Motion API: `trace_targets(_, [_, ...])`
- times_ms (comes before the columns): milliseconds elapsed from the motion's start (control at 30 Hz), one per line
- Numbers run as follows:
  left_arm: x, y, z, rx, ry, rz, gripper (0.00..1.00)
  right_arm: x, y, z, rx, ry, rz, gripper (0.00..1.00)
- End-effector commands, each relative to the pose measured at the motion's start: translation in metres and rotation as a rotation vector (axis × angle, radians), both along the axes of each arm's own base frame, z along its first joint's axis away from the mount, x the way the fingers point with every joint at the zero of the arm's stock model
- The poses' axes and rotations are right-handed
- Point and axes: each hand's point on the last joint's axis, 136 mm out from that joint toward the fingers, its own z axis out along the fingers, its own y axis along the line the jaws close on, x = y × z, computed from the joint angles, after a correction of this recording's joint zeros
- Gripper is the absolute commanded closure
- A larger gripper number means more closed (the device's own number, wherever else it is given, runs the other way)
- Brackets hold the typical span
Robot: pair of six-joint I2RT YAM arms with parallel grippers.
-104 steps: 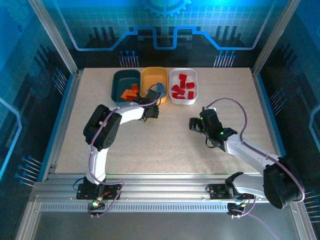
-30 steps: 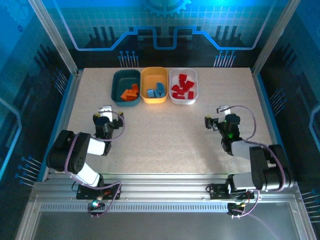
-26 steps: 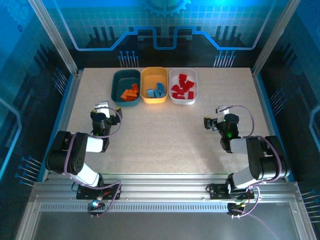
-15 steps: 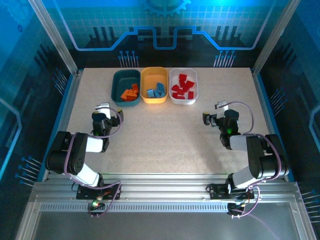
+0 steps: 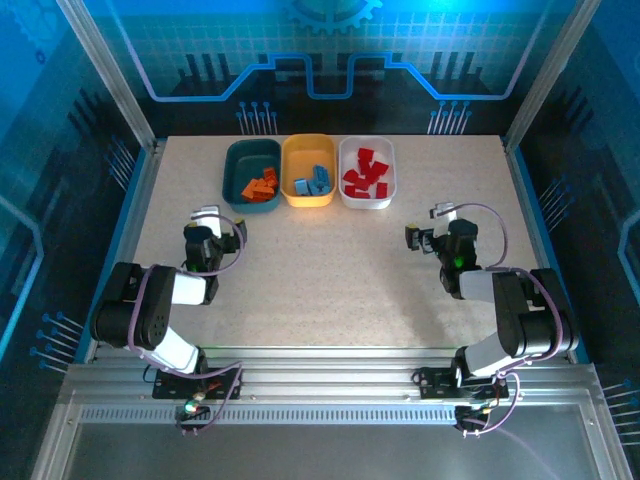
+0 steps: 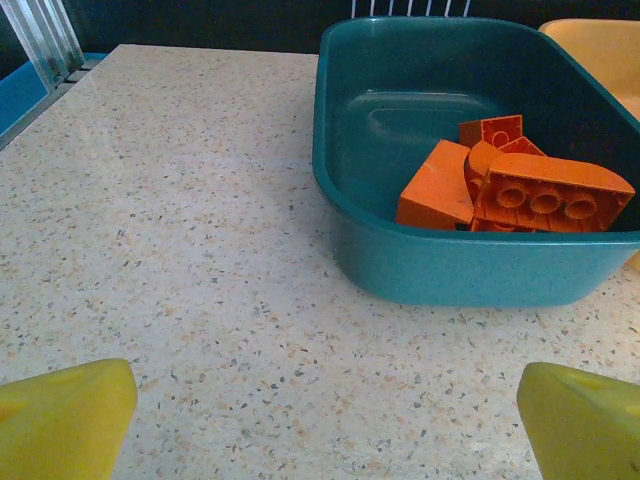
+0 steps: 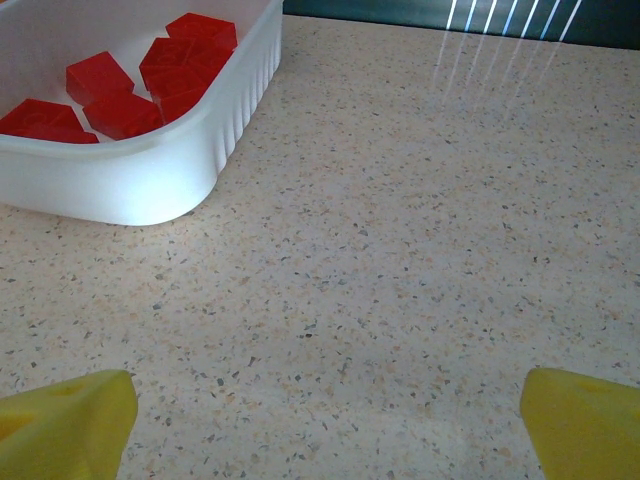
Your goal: Sort the legos into containers by color
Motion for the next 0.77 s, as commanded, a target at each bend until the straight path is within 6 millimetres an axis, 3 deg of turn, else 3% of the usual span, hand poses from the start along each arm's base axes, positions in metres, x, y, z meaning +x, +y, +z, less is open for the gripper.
trace_targets(0, [0.002, -0.002, 0.006, -0.028, -0.019, -0.011, 0.01, 0.004, 0.005, 0.007, -0.005, -0.026, 0.018, 0.0])
trace_targets(733, [0.005, -0.015, 0.006, -0.03, -0.006, -0.09, 0.01, 0.004, 0.005, 0.007, -0.004, -0.027, 0.021, 0.0])
